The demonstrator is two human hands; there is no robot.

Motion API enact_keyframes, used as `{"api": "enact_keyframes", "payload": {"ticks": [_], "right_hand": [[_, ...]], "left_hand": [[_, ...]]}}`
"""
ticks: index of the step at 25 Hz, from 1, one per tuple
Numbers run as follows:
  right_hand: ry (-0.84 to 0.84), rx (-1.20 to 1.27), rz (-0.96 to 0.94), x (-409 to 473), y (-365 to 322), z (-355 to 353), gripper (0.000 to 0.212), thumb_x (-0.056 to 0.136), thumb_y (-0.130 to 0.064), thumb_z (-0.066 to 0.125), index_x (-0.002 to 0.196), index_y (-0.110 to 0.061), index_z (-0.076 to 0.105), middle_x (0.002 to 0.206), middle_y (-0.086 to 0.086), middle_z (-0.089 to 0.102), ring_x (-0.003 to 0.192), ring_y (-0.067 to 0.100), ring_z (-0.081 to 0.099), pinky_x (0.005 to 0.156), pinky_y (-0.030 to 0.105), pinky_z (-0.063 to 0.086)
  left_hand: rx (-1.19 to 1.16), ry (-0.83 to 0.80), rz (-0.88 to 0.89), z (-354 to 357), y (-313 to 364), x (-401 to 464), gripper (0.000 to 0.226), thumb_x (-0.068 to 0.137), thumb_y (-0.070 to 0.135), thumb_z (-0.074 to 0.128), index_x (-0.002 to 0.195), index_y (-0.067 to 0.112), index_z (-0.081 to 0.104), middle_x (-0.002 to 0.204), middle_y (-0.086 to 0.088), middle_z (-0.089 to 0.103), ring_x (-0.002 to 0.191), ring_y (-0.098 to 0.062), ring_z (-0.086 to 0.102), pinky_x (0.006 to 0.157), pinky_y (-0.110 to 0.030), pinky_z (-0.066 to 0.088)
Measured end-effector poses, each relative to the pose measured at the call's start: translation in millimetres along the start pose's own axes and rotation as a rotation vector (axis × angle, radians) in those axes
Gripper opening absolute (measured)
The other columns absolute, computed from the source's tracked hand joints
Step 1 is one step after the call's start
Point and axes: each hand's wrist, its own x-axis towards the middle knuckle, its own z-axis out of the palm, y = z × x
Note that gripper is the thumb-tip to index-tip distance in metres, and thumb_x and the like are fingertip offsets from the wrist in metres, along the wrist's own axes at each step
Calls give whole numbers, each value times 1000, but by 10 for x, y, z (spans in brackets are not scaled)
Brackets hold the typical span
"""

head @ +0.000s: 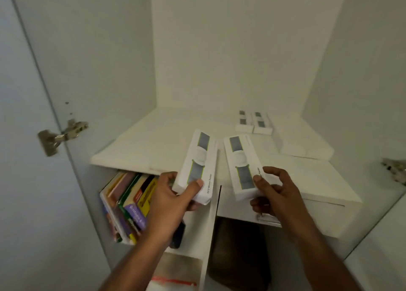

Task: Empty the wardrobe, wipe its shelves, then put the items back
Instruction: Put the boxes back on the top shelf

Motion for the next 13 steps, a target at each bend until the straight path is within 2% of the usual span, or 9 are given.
{"api": "enact_keyframes", "payload": {"ticks": [3, 6, 8, 10, 13], "right_hand": [[120, -15, 13, 317, -93, -23, 35, 91, -32, 70, 122, -22, 56, 93, 22, 71, 64, 30, 73, 54, 30, 57], [217, -40, 42, 629, -77, -42, 38, 90, -36, 71, 122, -25, 56, 103, 17, 68, 70, 30, 75, 67, 39, 63], [259, -39, 77, 785, -32, -78, 38, 89, -36, 72, 122, -24, 56, 103, 12, 68, 71, 30, 76, 71, 40, 63], [277, -31, 97, 920, 36, -145, 43, 88, -34, 75, 125, -20, 56, 101, 13, 71, 74, 31, 76, 75, 42, 63], [257, -120, 68, 1070, 107, -284, 61, 76, -37, 85, 127, -17, 58, 95, 11, 76, 81, 32, 76, 86, 47, 60]], "left_hand": [[26, -106, -23, 325, 56, 539, 47, 78, 20, 86, 112, 15, 54, 105, -15, 67, 85, -31, 74, 57, -33, 61], [88, -216, -50, 638, 2, 986, 60, 78, 22, 85, 125, 18, 47, 112, -13, 61, 89, -31, 71, 57, -38, 62], [123, -270, -67, 812, -60, 1155, 63, 80, 26, 84, 130, 22, 46, 115, -14, 60, 89, -32, 71, 55, -35, 61], [167, -332, -86, 929, -105, 1266, 66, 79, 32, 85, 131, 21, 47, 109, -13, 65, 79, -26, 73, 55, -30, 60], [312, -487, -37, 1003, -129, 1444, 78, 75, 32, 88, 138, 17, 44, 88, -9, 74, 62, -16, 70, 60, -26, 60]]}}
